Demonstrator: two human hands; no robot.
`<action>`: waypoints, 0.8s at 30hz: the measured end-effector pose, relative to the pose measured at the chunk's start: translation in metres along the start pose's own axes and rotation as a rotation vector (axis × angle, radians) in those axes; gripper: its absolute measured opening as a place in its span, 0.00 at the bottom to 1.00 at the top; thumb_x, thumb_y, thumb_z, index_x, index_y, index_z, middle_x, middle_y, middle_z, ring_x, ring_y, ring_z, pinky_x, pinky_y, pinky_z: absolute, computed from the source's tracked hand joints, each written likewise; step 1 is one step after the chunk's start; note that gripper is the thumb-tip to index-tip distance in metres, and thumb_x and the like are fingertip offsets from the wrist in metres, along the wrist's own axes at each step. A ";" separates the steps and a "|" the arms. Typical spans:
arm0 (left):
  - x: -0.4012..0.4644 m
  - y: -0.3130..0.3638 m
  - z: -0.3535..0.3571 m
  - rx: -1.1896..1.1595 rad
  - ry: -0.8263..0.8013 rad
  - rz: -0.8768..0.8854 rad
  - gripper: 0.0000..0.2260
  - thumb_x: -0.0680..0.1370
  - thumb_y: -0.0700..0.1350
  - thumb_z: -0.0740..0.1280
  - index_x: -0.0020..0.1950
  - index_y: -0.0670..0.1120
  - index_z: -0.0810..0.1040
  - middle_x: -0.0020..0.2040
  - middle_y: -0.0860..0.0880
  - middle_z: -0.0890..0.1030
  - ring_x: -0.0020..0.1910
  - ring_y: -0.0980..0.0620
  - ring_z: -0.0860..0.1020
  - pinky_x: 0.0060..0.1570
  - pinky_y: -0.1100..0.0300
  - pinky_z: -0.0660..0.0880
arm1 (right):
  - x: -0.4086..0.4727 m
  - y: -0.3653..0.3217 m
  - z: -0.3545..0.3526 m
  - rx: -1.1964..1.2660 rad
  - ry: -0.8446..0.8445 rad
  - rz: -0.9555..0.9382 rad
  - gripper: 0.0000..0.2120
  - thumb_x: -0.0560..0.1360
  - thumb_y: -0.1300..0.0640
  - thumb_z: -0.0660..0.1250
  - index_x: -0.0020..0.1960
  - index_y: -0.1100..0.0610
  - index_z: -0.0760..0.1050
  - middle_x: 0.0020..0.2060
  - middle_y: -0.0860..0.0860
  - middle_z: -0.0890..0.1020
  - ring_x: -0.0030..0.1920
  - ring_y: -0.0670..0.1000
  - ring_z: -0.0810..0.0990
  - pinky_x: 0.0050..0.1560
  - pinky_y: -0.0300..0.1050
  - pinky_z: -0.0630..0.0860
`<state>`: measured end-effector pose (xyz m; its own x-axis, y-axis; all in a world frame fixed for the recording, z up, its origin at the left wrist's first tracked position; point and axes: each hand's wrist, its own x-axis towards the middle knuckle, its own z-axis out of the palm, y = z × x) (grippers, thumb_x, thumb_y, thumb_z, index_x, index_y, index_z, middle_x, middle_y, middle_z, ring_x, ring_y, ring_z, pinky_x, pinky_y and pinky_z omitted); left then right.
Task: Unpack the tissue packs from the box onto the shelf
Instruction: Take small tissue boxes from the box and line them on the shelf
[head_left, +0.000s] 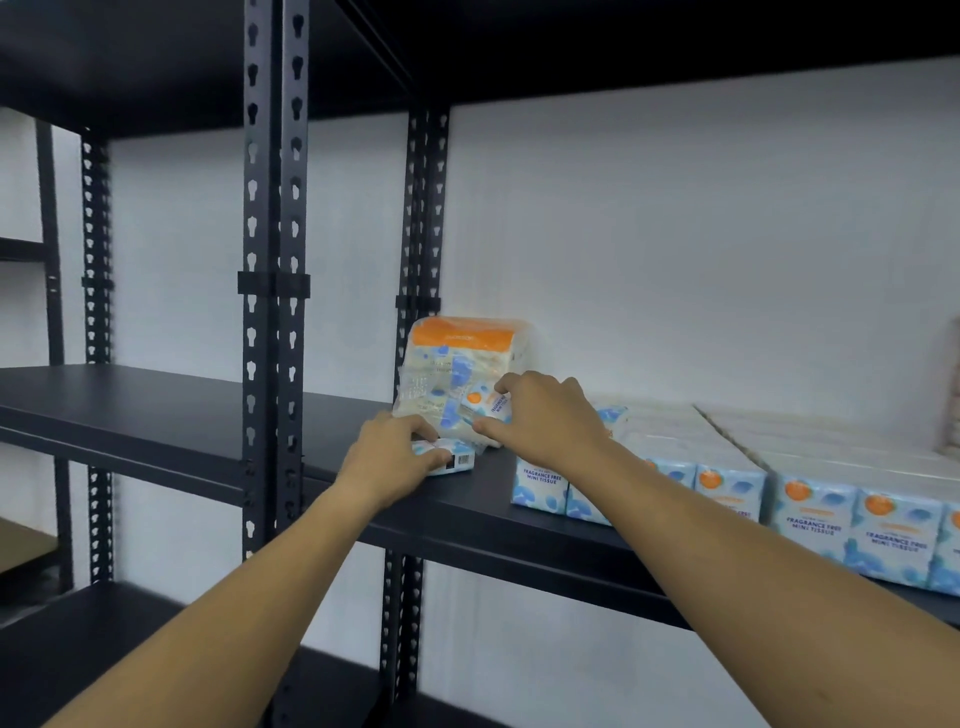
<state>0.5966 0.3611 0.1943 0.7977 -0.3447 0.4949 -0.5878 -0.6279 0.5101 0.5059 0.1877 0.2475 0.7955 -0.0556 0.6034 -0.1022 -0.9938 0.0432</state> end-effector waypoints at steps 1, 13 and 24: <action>-0.001 0.001 0.000 0.000 0.005 0.005 0.12 0.74 0.55 0.71 0.55 0.53 0.80 0.54 0.49 0.74 0.56 0.48 0.75 0.57 0.52 0.75 | 0.000 0.000 0.000 0.003 0.000 0.001 0.28 0.76 0.34 0.61 0.65 0.53 0.74 0.56 0.51 0.80 0.53 0.55 0.79 0.61 0.54 0.67; -0.005 -0.008 -0.021 -0.014 -0.145 0.089 0.12 0.76 0.45 0.70 0.59 0.53 0.77 0.53 0.50 0.78 0.49 0.54 0.78 0.47 0.64 0.72 | -0.007 -0.003 -0.003 0.034 -0.013 -0.021 0.22 0.77 0.38 0.61 0.63 0.51 0.68 0.46 0.49 0.79 0.46 0.54 0.78 0.58 0.55 0.69; 0.022 0.012 -0.042 -0.128 -0.029 0.012 0.21 0.80 0.59 0.61 0.48 0.41 0.78 0.42 0.48 0.82 0.38 0.52 0.77 0.35 0.59 0.70 | -0.002 -0.004 -0.014 0.111 -0.113 0.024 0.15 0.74 0.46 0.66 0.58 0.51 0.71 0.38 0.47 0.73 0.44 0.54 0.75 0.54 0.52 0.70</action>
<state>0.6018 0.3753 0.2411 0.7929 -0.3725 0.4822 -0.6083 -0.5298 0.5910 0.4965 0.1935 0.2576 0.8565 -0.0837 0.5093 -0.0605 -0.9962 -0.0620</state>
